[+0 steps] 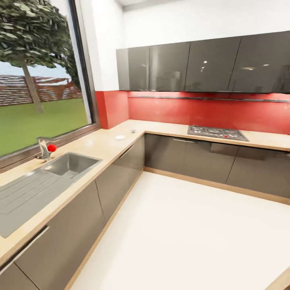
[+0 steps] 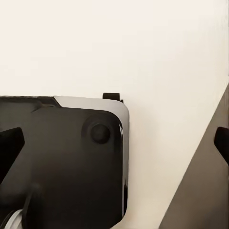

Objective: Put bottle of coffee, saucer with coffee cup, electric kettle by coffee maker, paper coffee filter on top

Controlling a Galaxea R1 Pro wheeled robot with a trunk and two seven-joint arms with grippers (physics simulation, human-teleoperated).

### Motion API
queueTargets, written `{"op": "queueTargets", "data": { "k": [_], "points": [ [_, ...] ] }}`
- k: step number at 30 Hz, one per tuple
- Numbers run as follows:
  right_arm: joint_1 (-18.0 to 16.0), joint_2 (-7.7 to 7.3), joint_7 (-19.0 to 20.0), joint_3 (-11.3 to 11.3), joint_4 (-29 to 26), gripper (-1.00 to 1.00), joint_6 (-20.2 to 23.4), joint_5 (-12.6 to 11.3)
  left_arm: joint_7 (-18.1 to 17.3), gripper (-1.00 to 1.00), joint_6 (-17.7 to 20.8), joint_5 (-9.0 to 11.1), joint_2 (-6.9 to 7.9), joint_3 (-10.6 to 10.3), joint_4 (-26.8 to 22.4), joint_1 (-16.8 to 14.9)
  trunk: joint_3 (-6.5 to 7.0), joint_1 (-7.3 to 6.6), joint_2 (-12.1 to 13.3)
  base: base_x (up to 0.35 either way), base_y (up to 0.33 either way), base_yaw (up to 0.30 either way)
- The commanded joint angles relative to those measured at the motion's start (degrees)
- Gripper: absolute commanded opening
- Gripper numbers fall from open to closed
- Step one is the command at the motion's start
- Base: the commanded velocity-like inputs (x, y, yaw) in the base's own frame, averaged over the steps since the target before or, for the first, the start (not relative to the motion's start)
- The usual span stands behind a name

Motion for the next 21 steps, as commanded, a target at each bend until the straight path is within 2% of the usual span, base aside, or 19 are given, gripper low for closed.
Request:
{"op": "queueTargets", "data": {
  "k": [1, 5, 21],
  "points": [
    [0.0, -0.01, 0.3, -0.5, 0.0, 1.0, -0.1, 0.3, 0.1, 1.0, -0.4, 0.6, -0.01, -0.5, 0.2, -0.1, -0.13, 0.06, -0.1, 0.282, -0.213, -0.272],
    [0.0, -0.01, 0.3, -0.5, 0.0, 1.0, -0.1, 0.3, 0.1, 1.0, -0.4, 0.6, -0.01, -0.5, 0.2, -0.1, -0.13, 0.06, -0.1, 0.295, -0.176, -0.181],
    [0.0, 0.16, 0.3, 0.0, 0.1, 1.0, -0.4, 0.8, 0.3, 1.0, -0.4, 0.6, 0.1, -0.7, 0.2, -0.1, -0.13, 0.06, -0.1, 0.309, -0.136, -0.007]
  ]
}}
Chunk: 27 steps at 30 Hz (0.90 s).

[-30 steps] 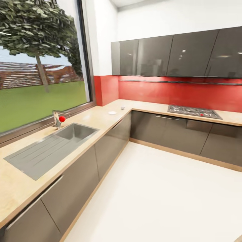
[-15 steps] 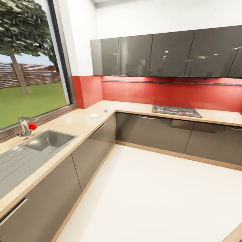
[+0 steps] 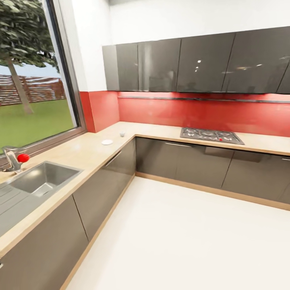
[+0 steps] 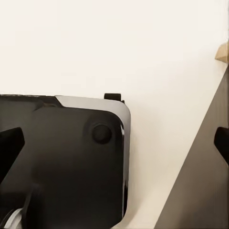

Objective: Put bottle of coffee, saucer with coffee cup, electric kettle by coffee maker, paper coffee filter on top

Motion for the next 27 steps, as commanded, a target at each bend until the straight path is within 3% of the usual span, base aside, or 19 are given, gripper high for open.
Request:
{"op": "queueTargets", "data": {
  "k": [1, 27],
  "points": [
    [0.0, -0.01, 0.3, -0.5, 0.0, 1.0, -0.1, 0.3, 0.1, 1.0, -0.3, 0.6, -0.02, -0.5, 0.2, -0.1, -0.12, 0.07, -0.1, 0.317, -0.112, 0.0],
    [0.0, 0.25, 0.3, -0.6, -0.1, 1.0, -0.1, 0.0, 0.1, 1.0, -0.5, 0.6, -0.06, -0.6, 0.1, -0.1, -0.12, 0.07, -0.1, 0.335, -0.011, 0.0]
  ]
}}
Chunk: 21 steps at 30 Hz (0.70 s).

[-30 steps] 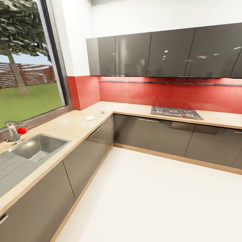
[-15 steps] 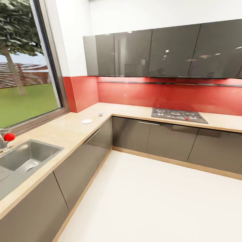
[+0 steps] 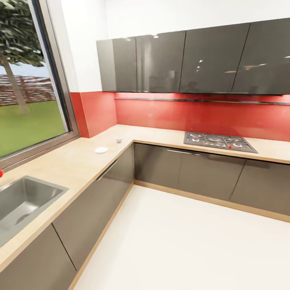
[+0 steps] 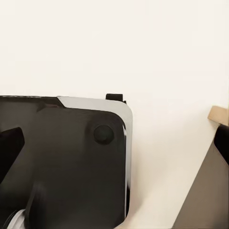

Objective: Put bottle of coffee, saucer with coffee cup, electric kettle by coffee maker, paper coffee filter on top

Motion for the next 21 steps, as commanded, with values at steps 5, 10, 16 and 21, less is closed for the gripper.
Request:
{"op": "queueTargets", "data": {
  "k": [5, 10, 16, 21],
  "points": [
    [0.0, -0.01, 0.3, -0.5, 0.0, 1.0, -0.1, 0.3, 0.1, 1.0, -0.4, 0.6, -0.02, -0.4, 0.2, -0.1, -0.12, 0.07, -0.1, 0.336, 0.0, 0.0],
    [0.0, -0.01, 0.3, -0.5, 0.0, 1.0, -0.1, 0.3, 0.2, 1.0, -0.4, 0.5, 0.13, -0.2, 0.2, -0.1, -0.12, 0.07, -0.1, 0.336, 0.0, 0.0],
    [0.0, -0.01, 0.3, -0.5, 0.0, 1.0, -0.1, 0.3, 0.3, 1.0, -0.3, 0.5, 0.14, -0.2, 0.2, -0.1, -0.12, 0.07, -0.1, 0.336, -0.049, 0.0],
    [0.0, -0.01, 0.3, -0.5, 0.0, 1.0, -0.2, 0.3, 0.5, 1.0, -0.4, 0.6, 0.16, -0.2, 0.2, -0.1, -0.12, 0.07, -0.1, 0.333, -0.116, 0.0]
  ]
}}
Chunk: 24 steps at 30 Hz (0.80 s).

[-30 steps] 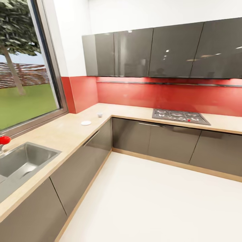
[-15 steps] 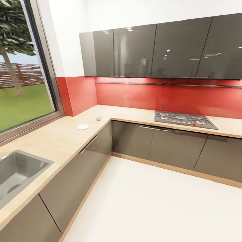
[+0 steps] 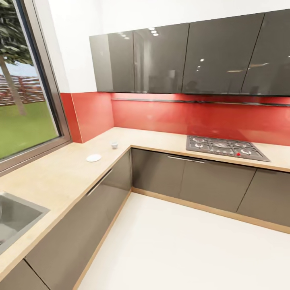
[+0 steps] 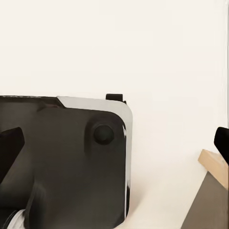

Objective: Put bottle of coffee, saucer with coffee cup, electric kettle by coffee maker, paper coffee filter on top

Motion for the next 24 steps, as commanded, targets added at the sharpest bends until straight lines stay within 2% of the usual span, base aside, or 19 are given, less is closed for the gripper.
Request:
{"op": "queueTargets", "data": {
  "k": [1, 24],
  "points": [
    [0.0, -0.01, 0.3, -0.5, 0.0, 1.0, -0.1, 0.3, 0.1, 1.0, -0.4, 0.6, -0.01, -0.5, 0.2, -0.1, -0.12, 0.07, -0.1, 0.314, -0.168, 0.0],
    [0.0, -0.03, 0.3, -0.6, 0.0, 1.0, -0.2, 0.2, 0.1, 1.0, -0.4, 0.6, -0.17, -0.5, 0.2, -0.1, -0.12, 0.07, -0.1, 0.294, -0.2, 0.0]
  ]
}}
